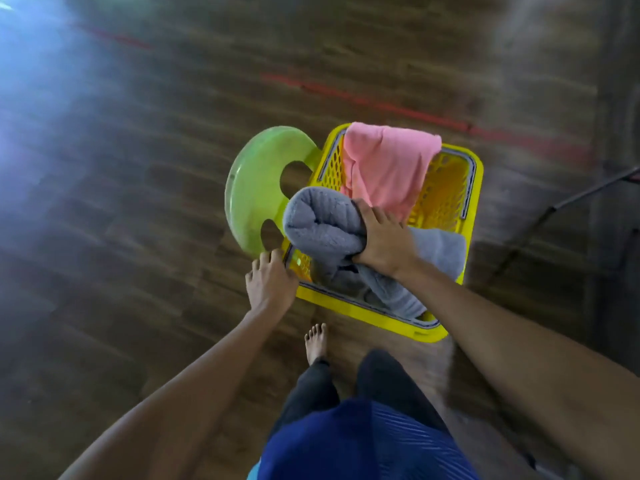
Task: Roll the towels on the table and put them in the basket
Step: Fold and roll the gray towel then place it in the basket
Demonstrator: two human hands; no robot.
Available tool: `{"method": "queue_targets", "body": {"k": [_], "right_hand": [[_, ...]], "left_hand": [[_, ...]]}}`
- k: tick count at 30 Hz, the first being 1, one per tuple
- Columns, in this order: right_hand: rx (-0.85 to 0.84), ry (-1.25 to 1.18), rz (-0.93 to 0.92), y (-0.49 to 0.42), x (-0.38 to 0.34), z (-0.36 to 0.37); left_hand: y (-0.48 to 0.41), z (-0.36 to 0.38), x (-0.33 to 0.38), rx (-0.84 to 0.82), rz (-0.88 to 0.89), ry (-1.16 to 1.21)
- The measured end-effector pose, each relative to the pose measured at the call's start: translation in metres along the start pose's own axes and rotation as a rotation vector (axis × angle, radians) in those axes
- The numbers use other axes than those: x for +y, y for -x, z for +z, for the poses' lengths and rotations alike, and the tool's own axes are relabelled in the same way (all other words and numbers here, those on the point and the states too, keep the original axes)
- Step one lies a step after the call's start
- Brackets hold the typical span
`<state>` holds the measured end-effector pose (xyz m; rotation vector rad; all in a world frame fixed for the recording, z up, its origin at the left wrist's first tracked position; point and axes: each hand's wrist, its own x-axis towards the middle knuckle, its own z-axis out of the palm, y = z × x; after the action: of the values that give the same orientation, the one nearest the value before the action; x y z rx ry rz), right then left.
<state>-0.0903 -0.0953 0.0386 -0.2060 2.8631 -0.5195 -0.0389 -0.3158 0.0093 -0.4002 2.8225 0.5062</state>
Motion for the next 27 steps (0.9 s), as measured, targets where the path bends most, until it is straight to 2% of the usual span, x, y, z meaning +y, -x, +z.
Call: {"method": "queue_targets", "body": {"k": [5,9,13,21,27], "right_hand": [[-0.059,0.08,0.009,0.003,0.011,0.049],[-0.097,0.11,0.04,0.009,0.028,0.083],[-0.154,0.128,0.078,0.003,0.044,0.11],[-0.164,0.127,0.11,-0.003,0.062,0.137],[-0.258,0.05,0.163,-0.003,0.058,0.122]], "left_hand": [[-0.038,0.015,-0.011,-0.032,-0.035,0.071],[-0.051,0.04,-0.015,-0.07,0.127,0.166],[-0.055,0.055,-0.012,-0.099,0.194,0.29],[-0.059,0.072,-0.01,-0.212,0.217,0.086],[-0.064,0.059,-0.003,-0.217,0.178,0.075]]}}
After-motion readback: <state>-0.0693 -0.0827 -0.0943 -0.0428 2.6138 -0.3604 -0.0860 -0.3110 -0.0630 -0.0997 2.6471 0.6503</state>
